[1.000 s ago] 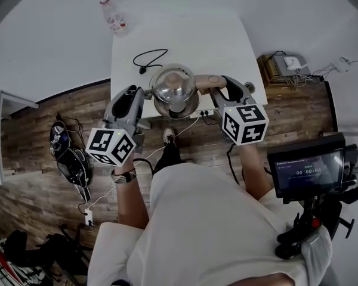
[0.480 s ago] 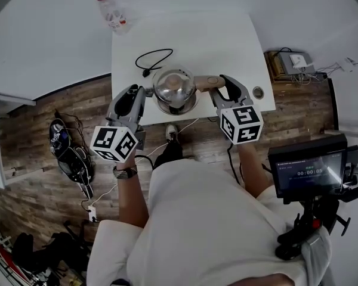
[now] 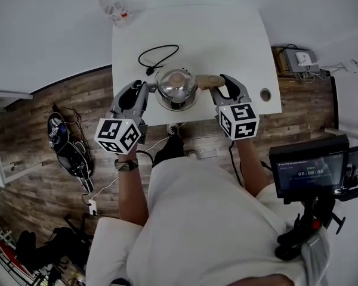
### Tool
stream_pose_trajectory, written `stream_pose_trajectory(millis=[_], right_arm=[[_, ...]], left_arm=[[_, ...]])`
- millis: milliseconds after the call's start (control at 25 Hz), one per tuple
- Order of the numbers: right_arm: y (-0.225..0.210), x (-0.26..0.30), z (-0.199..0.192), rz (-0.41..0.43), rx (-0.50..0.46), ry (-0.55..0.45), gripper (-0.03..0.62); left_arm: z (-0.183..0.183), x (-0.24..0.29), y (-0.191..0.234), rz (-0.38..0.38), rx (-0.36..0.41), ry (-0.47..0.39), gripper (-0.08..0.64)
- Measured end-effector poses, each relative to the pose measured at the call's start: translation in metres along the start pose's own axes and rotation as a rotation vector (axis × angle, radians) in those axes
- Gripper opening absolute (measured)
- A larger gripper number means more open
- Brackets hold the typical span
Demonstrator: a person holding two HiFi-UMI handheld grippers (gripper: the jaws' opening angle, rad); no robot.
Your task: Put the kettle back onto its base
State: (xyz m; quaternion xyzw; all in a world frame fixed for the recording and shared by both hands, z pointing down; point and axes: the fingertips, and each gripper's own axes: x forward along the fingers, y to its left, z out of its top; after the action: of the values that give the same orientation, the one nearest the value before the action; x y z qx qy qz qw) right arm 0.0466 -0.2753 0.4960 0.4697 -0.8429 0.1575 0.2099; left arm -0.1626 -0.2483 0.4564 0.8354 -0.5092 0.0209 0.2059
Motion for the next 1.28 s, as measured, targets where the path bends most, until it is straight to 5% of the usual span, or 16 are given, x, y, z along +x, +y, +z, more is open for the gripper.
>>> stream_pose_trajectory(millis=[160, 1280], right_arm=[[-0.001, 0.044, -0.008, 0.003, 0.006, 0.047, 0.150], [-0.008, 0.046, -0.068, -0.016, 0.040, 0.182, 0.152]], left_arm=[[-0.011, 0.025, 0.037, 0.003, -0.019, 0.039, 0.077], [-0.064, 0.038, 0.034, -0.019, -0.038, 0.163, 0.075]])
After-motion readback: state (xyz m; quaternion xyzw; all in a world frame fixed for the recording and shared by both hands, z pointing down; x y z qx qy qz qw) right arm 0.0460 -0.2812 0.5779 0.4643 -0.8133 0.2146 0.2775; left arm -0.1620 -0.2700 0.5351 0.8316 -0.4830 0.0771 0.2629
